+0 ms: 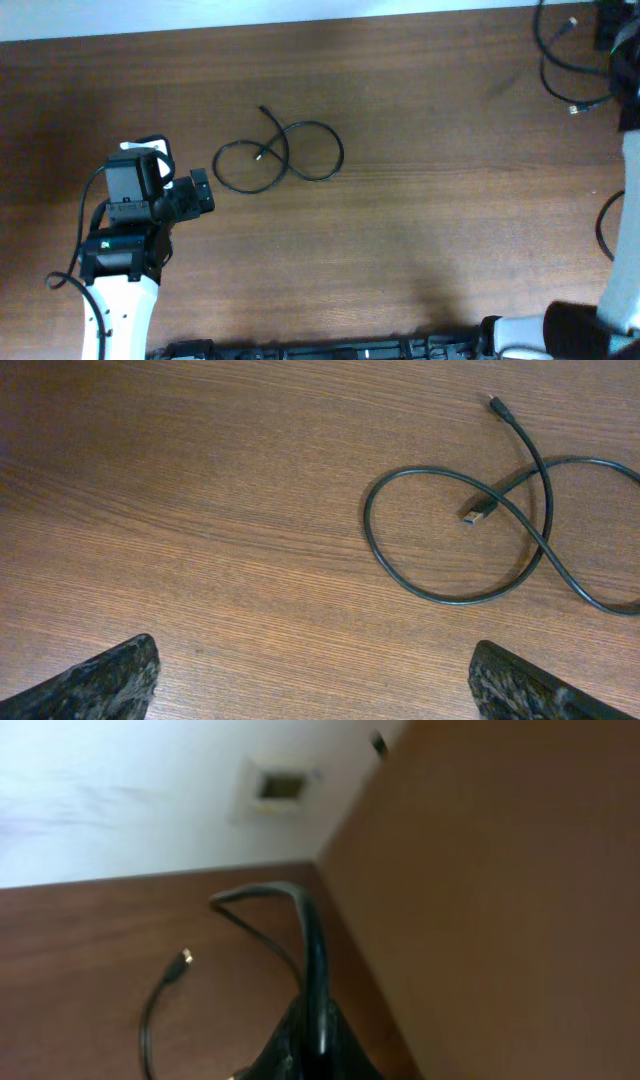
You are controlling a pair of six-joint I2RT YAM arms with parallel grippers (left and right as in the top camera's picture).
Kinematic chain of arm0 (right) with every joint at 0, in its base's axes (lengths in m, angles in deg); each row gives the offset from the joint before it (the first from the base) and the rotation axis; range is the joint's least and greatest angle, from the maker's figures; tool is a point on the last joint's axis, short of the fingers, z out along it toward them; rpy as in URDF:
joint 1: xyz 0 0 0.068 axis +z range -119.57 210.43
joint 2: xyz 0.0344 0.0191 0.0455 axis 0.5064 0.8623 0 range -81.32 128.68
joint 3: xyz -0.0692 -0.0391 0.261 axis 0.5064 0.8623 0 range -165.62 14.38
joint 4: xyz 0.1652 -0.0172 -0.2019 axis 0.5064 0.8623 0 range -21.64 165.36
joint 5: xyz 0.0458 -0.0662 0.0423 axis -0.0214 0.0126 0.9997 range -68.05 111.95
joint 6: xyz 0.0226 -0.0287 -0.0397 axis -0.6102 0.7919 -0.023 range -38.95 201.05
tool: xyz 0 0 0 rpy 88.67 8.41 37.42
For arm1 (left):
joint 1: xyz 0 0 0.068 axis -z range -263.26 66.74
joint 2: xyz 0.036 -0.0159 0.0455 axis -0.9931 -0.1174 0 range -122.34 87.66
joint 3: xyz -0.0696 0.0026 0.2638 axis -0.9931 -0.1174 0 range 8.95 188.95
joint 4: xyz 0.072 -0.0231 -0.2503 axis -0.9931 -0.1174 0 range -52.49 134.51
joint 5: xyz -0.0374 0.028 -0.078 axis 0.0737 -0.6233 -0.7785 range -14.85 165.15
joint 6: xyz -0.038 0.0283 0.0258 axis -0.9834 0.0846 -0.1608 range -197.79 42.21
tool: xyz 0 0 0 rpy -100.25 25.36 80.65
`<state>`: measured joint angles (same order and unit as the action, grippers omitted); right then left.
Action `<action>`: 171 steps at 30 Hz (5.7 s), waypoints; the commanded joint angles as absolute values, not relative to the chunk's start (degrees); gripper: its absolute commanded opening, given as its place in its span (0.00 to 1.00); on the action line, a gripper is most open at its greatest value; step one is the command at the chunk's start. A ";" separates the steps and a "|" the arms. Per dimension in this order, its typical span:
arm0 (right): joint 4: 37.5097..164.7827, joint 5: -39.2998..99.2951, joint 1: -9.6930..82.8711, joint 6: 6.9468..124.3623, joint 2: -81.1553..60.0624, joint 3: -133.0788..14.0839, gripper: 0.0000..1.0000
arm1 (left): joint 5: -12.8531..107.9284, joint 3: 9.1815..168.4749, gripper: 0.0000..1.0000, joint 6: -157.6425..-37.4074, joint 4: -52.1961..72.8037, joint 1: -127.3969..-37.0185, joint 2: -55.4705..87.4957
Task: Untangle cables
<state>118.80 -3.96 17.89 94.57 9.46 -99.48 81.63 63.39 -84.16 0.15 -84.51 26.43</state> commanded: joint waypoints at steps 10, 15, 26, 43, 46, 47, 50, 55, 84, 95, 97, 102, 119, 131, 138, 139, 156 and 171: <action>117.24 14.45 -8.18 69.68 28.98 -99.79 0.04 | 82.05 63.54 0.99 -83.26 0.22 -84.71 26.97; 120.24 14.45 -9.78 69.59 34.69 -99.70 0.30 | 82.07 63.54 0.99 -83.26 0.22 -84.71 26.97; 128.02 28.59 -9.71 73.81 34.45 -99.75 0.99 | 82.05 63.54 0.99 -83.26 0.22 -84.71 26.97; 134.62 47.89 27.33 92.89 33.20 -96.95 0.99 | 82.05 63.54 0.99 -83.26 0.22 -84.71 26.93; 134.14 51.10 33.98 98.51 34.49 -90.92 0.99 | 82.05 63.54 0.99 -83.26 0.22 -84.71 26.93; 133.70 53.05 36.58 102.09 35.08 -87.68 1.00 | 82.05 63.54 0.99 -83.26 0.22 -84.71 26.93; 130.16 55.41 43.07 105.30 37.33 -79.92 0.99 | 82.05 63.54 0.99 -83.26 0.22 -84.71 26.91; 123.32 66.58 50.39 109.52 37.64 -74.09 0.99 | 82.05 63.54 0.99 -83.26 0.24 -84.71 26.89; 99.93 71.14 65.98 97.43 50.27 -73.91 0.65 | 82.05 63.54 0.99 -83.26 0.17 -84.71 26.89; 109.35 69.79 59.90 92.32 49.99 -79.09 0.04 | 82.05 63.54 0.99 -83.26 0.17 -84.71 26.89; 111.06 69.37 59.29 92.56 49.96 -80.62 0.07 | 82.05 63.54 0.99 -83.29 0.17 -84.71 26.89; 108.81 68.26 59.72 92.52 49.99 -80.56 0.58 | 82.05 63.54 0.99 -83.26 0.17 -84.71 26.89; 95.06 60.26 72.34 76.04 55.04 -78.09 0.04 | 82.05 63.54 0.99 -83.29 0.13 -84.71 26.89; 122.18 44.00 56.69 77.79 44.33 -90.89 0.04 | 82.05 63.54 0.99 -83.26 0.02 -84.71 26.89; 125.11 39.01 40.91 77.74 32.26 -102.98 0.04 | 82.05 63.54 0.99 -83.26 0.02 -84.71 26.89; 124.41 39.01 38.15 77.74 31.41 -104.25 0.04 | 82.05 63.54 0.99 -83.26 0.04 -84.71 26.89; 112.65 32.78 6.98 71.10 32.61 -105.80 0.04 | 82.05 63.54 0.99 -83.26 0.04 -84.71 26.89; 116.57 26.21 6.90 71.10 46.82 -104.23 0.87 | 82.05 63.54 0.99 -83.26 0.00 -84.71 26.89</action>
